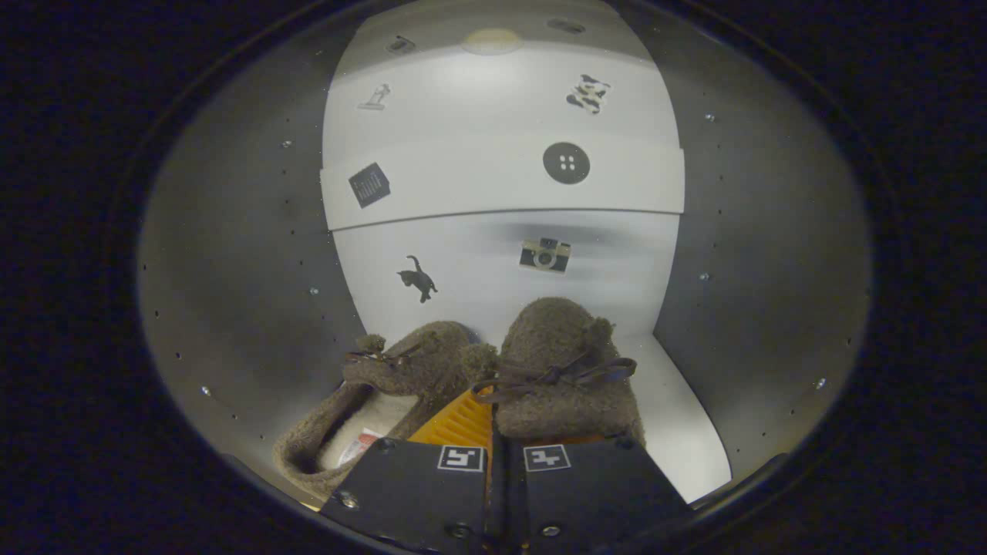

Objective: Open the shoe cabinet door, grab the shoes and put them into the shoe cabinet, then close the shoe cabinet door.

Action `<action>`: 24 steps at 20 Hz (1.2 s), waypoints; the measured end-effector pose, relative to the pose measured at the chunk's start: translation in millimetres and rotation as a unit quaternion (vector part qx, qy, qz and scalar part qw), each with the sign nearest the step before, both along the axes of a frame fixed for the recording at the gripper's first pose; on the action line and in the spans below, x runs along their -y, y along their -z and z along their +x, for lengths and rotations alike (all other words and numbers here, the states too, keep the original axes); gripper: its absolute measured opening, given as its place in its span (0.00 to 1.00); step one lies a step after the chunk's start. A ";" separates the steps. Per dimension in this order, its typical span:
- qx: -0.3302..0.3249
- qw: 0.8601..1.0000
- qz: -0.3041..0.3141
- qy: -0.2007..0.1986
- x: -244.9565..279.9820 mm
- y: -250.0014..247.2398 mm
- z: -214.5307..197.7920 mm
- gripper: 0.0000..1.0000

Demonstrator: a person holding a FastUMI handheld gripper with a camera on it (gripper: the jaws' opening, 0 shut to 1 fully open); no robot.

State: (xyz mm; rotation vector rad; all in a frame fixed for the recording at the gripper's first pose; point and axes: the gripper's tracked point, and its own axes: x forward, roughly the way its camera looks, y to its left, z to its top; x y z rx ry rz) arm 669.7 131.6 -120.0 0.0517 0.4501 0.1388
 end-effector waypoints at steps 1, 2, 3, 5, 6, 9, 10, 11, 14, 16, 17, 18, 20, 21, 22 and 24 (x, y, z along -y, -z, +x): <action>-0.011 1.000 0.001 0.003 0.5 2.8 1.7 0.06; -0.025 1.000 0.000 0.005 1.4 6.1 2.6 0.06; -0.035 0.999 0.006 0.006 1.5 7.6 3.7 0.06; -0.062 0.998 0.010 0.005 0.6 13.4 4.0 0.07; -0.074 0.997 0.011 0.007 1.8 16.6 4.5 0.07; -0.090 0.996 0.004 0.014 3.2 18.3 4.8 0.11; -0.090 0.996 -0.001 0.014 3.5 16.5 3.3 0.12; -0.089 0.996 -0.004 0.015 2.9 14.8 3.4 0.15; -0.077 0.997 0.004 0.008 -2.2 5.3 -4.3 0.28; -0.067 0.998 0.005 0.015 -0.8 1.0 -12.2 0.36; -0.059 0.998 0.003 0.029 4.4 -1.4 -16.6 0.40; -0.049 0.998 0.005 0.033 5.4 -5.4 -22.6 0.44; -0.034 0.999 -0.006 0.029 4.9 -12.3 -38.9 0.52; -0.026 0.999 -0.007 0.027 4.0 -16.4 -48.2 0.56; -0.013 1.000 -0.004 0.026 2.3 -22.2 -59.7 0.60; 0.015 1.000 -0.011 0.025 3.5 -38.0 -89.1 0.68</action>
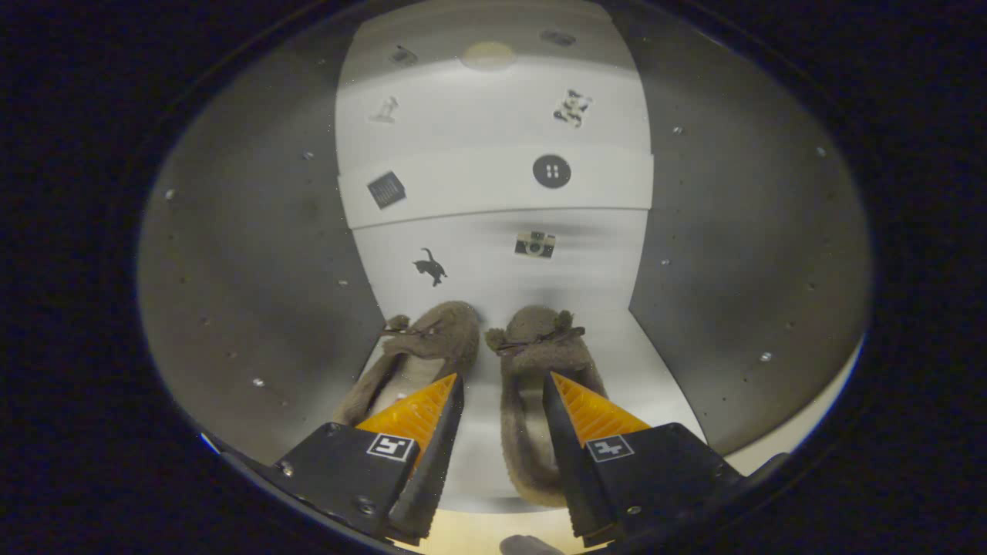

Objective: Open the shoe cabinet door, grab the shoes and put them into the shoe cabinet, then close the shoe cabinet door.

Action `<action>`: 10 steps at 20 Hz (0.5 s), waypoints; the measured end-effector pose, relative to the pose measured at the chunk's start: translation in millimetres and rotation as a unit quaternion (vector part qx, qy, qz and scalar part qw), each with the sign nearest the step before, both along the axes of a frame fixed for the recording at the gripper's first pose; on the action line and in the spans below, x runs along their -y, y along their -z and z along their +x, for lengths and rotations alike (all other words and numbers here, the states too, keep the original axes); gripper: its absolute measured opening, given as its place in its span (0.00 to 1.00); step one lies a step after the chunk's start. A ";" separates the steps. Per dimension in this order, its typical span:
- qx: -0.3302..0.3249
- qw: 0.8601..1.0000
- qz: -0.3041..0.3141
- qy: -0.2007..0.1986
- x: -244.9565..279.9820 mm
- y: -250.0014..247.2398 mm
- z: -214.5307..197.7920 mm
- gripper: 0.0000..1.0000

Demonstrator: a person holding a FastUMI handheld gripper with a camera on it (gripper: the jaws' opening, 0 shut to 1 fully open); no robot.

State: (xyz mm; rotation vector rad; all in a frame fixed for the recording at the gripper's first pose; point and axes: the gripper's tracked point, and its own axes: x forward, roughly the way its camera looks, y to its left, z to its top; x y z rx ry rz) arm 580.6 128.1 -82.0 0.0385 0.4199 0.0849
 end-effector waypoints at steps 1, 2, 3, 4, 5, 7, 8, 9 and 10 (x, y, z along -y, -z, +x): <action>0.015 1.000 -0.006 -0.002 -0.2 -5.7 -17.2 0.72; 0.028 1.000 -0.010 -0.005 -1.5 -9.4 -37.0 0.77; 0.037 0.999 -0.010 -0.009 -3.0 -11.7 -58.8 0.84; 0.044 0.999 -0.005 -0.014 -6.4 -12.7 -82.2 0.86; 0.050 0.999 0.000 -0.018 -8.5 -13.6 -106.5 0.89; 0.065 0.998 0.006 -0.023 -9.3 -14.6 -152.9 0.94; 0.072 0.997 0.007 -0.022 -7.4 -15.5 -177.0 0.94; 0.081 0.996 0.011 -0.022 -5.1 -19.0 -201.5 0.94; 0.091 0.995 0.013 -0.022 -2.6 -21.5 -226.5 0.94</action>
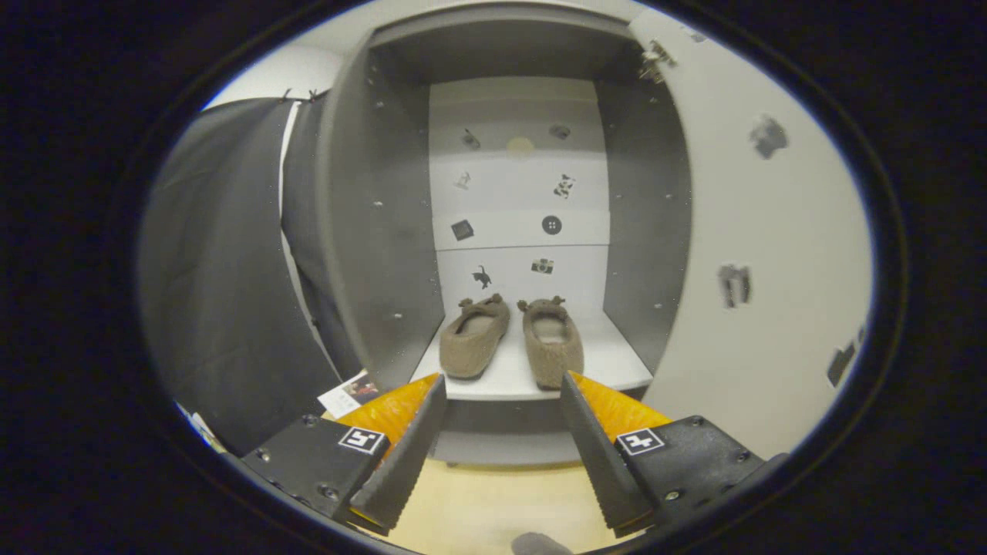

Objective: Open the shoe cabinet door, grab the shoes and put them into the shoe cabinet, then close the shoe cabinet door.

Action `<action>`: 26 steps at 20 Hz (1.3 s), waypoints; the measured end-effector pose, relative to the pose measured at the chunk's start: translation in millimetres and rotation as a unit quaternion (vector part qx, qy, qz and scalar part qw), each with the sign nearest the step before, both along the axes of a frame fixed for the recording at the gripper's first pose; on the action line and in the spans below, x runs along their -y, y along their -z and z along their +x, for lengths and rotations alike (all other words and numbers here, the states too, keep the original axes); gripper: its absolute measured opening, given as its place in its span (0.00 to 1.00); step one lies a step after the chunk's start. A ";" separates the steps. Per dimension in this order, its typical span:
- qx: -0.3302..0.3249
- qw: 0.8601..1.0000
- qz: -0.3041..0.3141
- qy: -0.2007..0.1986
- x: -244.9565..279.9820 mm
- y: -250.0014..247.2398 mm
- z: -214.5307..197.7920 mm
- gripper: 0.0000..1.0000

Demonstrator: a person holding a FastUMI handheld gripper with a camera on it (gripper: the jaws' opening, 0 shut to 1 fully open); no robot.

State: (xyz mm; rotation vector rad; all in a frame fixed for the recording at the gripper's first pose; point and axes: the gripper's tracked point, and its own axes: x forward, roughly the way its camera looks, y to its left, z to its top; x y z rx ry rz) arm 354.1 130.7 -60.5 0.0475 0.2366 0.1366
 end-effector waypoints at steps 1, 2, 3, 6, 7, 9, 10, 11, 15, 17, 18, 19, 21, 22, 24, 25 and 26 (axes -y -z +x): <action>0.005 1.000 0.006 0.001 4.0 -2.1 -24.8 0.95; 0.009 1.000 0.014 -0.002 7.8 -4.2 -50.7 0.95; 0.018 1.000 0.018 -0.005 11.5 -8.3 -74.8 0.98; 0.045 0.999 0.006 0.007 40.2 -21.6 -141.1 0.98; 0.046 0.999 0.003 0.001 46.3 -22.9 -162.4 0.99; 0.050 0.999 0.001 0.005 67.1 -26.1 -201.9 0.99; 0.056 0.998 -0.004 0.015 82.4 -29.3 -217.5 0.99; 0.062 0.998 -0.010 0.022 98.5 -33.0 -231.5 0.99; 0.072 0.996 -0.018 0.042 161.4 -42.4 -273.1 0.99; 0.087 0.993 -0.034 0.075 207.1 -49.5 -283.2 0.99; 0.094 0.992 -0.034 0.083 222.2 -53.8 -285.5 0.99; 0.095 0.991 -0.030 0.088 236.9 -55.8 -280.8 0.99; 0.099 0.991 -0.023 0.090 267.2 -58.4 -267.9 0.99; 0.098 0.991 -0.022 0.090 284.8 -58.8 -259.7 0.99; 0.089 0.993 -0.025 0.080 311.3 -56.3 -239.1 0.99; 0.086 0.993 -0.025 0.070 316.9 -54.5 -225.0 0.99; 0.084 0.995 -0.025 0.057 323.0 -51.3 -213.4 0.99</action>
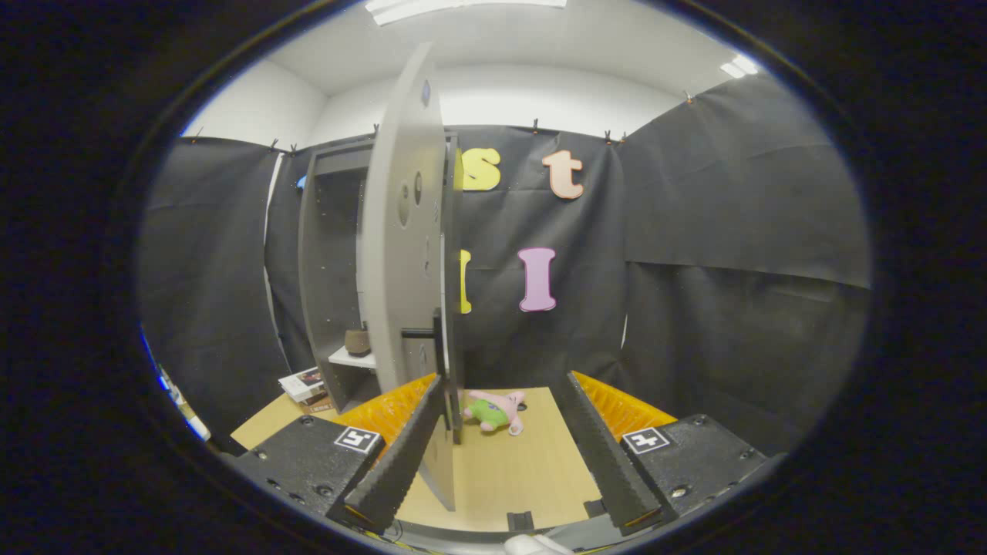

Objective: Open the shoe cabinet door, grab the shoes and put them into the shoe cabinet, then close the shoe cabinet door.

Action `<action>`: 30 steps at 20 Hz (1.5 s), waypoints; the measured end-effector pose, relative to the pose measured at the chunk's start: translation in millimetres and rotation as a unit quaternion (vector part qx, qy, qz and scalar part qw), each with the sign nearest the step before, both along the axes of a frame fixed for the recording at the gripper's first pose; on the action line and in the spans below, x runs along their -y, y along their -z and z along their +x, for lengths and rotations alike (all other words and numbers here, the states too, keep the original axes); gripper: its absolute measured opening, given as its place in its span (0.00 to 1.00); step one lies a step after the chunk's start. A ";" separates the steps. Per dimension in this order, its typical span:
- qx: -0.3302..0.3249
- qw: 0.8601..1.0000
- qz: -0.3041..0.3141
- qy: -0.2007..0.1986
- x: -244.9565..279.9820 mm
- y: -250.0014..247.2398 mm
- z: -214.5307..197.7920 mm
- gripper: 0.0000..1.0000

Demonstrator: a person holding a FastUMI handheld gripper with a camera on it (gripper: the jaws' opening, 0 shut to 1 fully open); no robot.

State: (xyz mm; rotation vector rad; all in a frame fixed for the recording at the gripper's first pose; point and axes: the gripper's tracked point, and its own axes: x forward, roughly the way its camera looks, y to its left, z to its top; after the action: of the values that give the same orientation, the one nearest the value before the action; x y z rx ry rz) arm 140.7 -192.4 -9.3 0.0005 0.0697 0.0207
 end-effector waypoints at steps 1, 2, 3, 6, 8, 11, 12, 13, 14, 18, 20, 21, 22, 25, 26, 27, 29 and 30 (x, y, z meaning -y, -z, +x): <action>-0.006 1.000 0.001 -0.015 1.9 3.8 11.0 0.99; -0.012 0.999 0.003 -0.034 1.0 9.0 19.6 0.99; -0.019 0.998 0.005 -0.052 -1.0 12.9 29.3 0.99; -0.026 0.994 0.013 -0.107 -11.4 17.0 45.7 0.99; -0.029 0.991 0.013 -0.133 -14.7 17.6 50.2 0.99; -0.029 0.985 0.010 -0.167 -19.6 16.9 57.0 0.98; -0.030 0.984 0.011 -0.172 -19.3 18.0 55.8 0.98; -0.033 0.982 0.015 -0.184 -24.0 18.8 54.4 0.98; -0.034 0.983 0.016 -0.182 -23.0 19.1 54.4 0.98; -0.037 0.981 0.008 -0.190 -46.6 20.3 59.6 0.95; -0.036 0.980 0.008 -0.194 -69.4 21.1 53.8 0.95; -0.035 0.980 0.009 -0.194 -82.4 20.4 51.8 0.95; -0.035 0.981 0.012 -0.191 -93.6 22.4 51.9 0.95; -0.035 0.982 0.017 -0.183 -131.6 27.4 54.4 0.96; -0.035 0.983 0.017 -0.182 -141.9 28.2 56.2 0.96; -0.034 0.983 0.017 -0.181 -153.4 28.5 58.8 0.96; -0.035 0.982 0.013 -0.185 -177.0 30.3 65.6 0.96; -0.036 0.982 0.013 -0.187 -187.9 31.8 68.3 0.96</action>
State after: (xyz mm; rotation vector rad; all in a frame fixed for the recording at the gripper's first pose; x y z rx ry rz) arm 209.0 -4.4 -41.0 0.0145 0.1407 0.3980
